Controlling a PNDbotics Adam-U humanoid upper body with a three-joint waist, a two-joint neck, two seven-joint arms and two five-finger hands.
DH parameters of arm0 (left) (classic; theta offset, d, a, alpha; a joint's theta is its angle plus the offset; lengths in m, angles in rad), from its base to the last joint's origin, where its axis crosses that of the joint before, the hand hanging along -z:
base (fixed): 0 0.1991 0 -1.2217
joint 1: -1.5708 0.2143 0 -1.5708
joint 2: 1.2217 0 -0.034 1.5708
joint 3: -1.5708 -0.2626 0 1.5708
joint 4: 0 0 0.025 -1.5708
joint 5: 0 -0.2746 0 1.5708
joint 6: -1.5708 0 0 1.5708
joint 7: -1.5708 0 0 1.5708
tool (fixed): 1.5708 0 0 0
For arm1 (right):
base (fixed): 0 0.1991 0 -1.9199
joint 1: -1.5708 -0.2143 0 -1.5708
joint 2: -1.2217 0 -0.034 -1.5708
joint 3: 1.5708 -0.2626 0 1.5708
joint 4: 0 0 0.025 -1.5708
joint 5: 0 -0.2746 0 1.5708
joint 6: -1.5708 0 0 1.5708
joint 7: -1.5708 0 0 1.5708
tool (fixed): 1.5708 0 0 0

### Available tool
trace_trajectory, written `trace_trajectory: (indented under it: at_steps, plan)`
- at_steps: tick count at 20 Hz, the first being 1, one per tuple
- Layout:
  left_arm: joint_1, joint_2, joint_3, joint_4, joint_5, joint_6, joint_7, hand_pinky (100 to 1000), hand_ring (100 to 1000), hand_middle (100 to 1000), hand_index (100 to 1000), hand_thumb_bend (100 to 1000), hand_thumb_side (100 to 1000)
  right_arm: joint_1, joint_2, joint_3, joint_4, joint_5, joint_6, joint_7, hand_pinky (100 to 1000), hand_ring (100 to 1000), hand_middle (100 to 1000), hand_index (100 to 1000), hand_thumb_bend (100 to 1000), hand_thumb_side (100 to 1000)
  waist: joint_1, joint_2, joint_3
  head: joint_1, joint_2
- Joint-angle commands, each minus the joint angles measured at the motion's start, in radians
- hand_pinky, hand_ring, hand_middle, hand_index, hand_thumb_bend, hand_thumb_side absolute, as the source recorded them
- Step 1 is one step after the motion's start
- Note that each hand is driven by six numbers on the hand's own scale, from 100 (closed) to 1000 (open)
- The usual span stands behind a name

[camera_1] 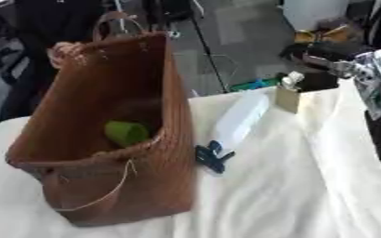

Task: Pick up objects on the table and place them in the box.

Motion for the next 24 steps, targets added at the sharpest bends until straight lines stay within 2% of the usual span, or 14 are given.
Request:
trace_trajectory:
  at_steps: [1, 7, 14, 24]
  plan:
    - [-0.018, 0.013, 0.001, -0.014, 0.004, -0.002, -0.005, 665, 717, 827, 737, 100, 786, -0.023, -0.028, -0.009, -0.028, -0.019, -0.001, 0.003, 875, 985, 1000, 1000, 178, 933, -0.003, -0.007, 0.008, -0.006, -0.021]
    - [-0.027, 0.012, 0.000, -0.014, 0.006, -0.004, -0.007, 665, 718, 827, 734, 100, 783, -0.020, -0.044, -0.010, -0.046, 0.005, -0.008, 0.010, 864, 996, 1000, 1000, 197, 929, 0.003, 0.012, 0.015, -0.017, -0.044]
    - [-0.041, 0.013, -0.001, -0.014, 0.007, -0.007, -0.011, 666, 718, 828, 731, 100, 777, -0.025, -0.080, -0.026, -0.063, 0.034, -0.053, 0.008, 861, 994, 1000, 1000, 194, 943, 0.006, 0.044, 0.029, -0.037, -0.082]
    - [-0.050, 0.014, -0.002, -0.014, 0.003, -0.008, -0.013, 666, 718, 829, 731, 100, 775, -0.045, -0.107, -0.045, -0.082, 0.050, -0.071, 0.009, 858, 996, 1000, 1000, 195, 950, 0.004, 0.061, 0.030, -0.023, -0.085]
